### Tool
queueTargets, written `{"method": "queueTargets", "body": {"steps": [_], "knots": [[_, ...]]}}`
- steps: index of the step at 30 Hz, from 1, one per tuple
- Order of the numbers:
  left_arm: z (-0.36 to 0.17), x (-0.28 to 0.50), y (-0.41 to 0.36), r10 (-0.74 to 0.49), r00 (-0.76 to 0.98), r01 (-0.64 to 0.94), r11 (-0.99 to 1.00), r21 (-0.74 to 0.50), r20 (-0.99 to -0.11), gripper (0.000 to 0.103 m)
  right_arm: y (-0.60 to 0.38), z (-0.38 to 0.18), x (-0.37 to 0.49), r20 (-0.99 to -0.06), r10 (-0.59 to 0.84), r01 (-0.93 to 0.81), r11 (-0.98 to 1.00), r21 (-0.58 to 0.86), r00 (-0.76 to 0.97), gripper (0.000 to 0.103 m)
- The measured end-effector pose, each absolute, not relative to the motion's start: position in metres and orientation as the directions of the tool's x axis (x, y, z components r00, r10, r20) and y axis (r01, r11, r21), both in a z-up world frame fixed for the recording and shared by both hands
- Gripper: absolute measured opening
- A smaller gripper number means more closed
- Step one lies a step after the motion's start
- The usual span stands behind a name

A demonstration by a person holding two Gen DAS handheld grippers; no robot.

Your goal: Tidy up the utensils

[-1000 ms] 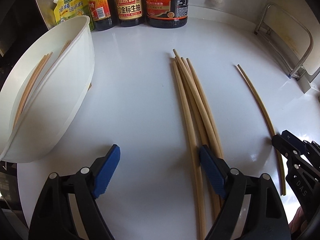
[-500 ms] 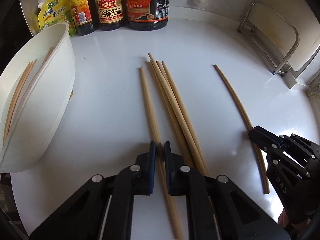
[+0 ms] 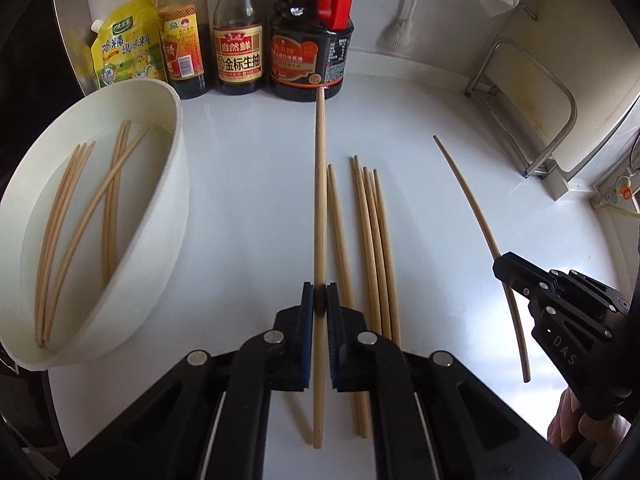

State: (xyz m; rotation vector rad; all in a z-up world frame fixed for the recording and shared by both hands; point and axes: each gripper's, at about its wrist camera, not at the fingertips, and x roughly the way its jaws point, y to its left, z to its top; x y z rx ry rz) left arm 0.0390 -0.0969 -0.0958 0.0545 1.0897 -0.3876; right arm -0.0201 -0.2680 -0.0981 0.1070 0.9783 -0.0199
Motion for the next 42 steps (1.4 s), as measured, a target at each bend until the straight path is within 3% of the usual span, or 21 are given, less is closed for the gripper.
{"method": "queueTargets", "body": {"steps": [13,22,37,39,40,42], "knots": [[-0.042,0.075,0.008,-0.275,0.479,0.291,0.946,-0.145,-0.834,0.009,-0.169,-0.039,0.031,-0.760,0.176,-0.032,0.979,0.200,0.625,0.007],[-0.039,0.106,0.086,-0.244,0.509,0.206,0.966,-0.159,-0.825,0.009,-0.070,-0.043,0.086,-0.754,0.287,-0.157,0.958,0.241,0.591,0.007],[-0.069,0.152,0.133,-0.204,0.487,0.169,0.976,-0.137,-0.849,0.009,-0.016,-0.065,0.120,-0.808,0.277,-0.166,0.961,0.222,0.520,0.007],[-0.069,0.154,0.138,-0.198,0.485,0.157,0.978,-0.138,-0.852,0.009,-0.016,-0.065,0.122,-0.813,0.290,-0.165,0.957,0.239,0.506,0.017],[-0.069,0.155,0.142,-0.195,0.484,0.149,0.979,-0.139,-0.853,0.009,-0.017,-0.063,0.122,-0.812,0.284,-0.157,0.959,0.237,0.510,0.037],[-0.067,0.155,0.149,-0.184,0.493,0.130,0.982,-0.137,-0.851,0.019,-0.018,-0.057,0.119,-0.798,0.268,-0.150,0.963,0.222,0.540,0.043]]}}
